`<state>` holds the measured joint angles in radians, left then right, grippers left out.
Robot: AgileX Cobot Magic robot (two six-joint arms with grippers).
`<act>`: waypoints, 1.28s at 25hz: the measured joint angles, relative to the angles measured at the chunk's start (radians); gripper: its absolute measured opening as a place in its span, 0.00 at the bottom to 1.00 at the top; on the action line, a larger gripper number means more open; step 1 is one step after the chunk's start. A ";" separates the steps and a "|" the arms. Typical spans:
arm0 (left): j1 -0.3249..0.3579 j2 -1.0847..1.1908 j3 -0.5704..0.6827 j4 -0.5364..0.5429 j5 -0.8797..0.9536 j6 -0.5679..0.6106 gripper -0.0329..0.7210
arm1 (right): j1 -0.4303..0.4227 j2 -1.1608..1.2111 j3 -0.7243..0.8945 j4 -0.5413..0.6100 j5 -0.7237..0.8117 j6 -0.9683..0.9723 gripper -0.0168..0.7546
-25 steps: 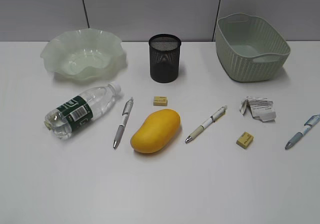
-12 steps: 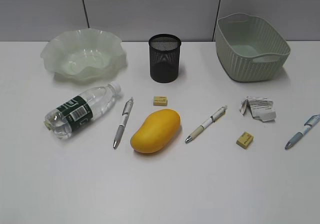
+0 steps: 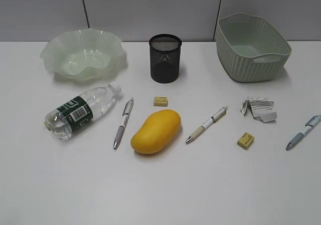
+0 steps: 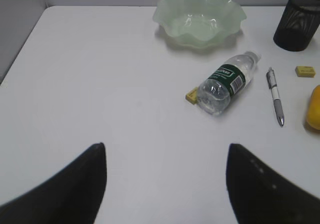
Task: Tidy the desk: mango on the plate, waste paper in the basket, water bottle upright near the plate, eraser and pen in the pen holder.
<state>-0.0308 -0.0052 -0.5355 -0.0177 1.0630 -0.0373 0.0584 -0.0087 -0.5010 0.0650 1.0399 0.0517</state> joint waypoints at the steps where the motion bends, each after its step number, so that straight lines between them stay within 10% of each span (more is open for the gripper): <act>1: 0.000 0.012 -0.012 -0.001 -0.002 0.000 0.79 | 0.000 0.000 0.000 0.000 0.000 0.000 0.59; 21: -0.006 0.661 -0.300 -0.286 -0.066 0.189 0.79 | 0.000 0.000 0.000 0.000 0.000 0.000 0.59; 32: -0.153 0.878 -0.305 -0.318 -0.160 0.226 0.79 | 0.000 0.000 0.000 0.000 0.000 0.000 0.59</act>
<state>-0.1840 0.8730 -0.8407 -0.3359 0.9029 0.1892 0.0584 -0.0087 -0.5010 0.0650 1.0399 0.0517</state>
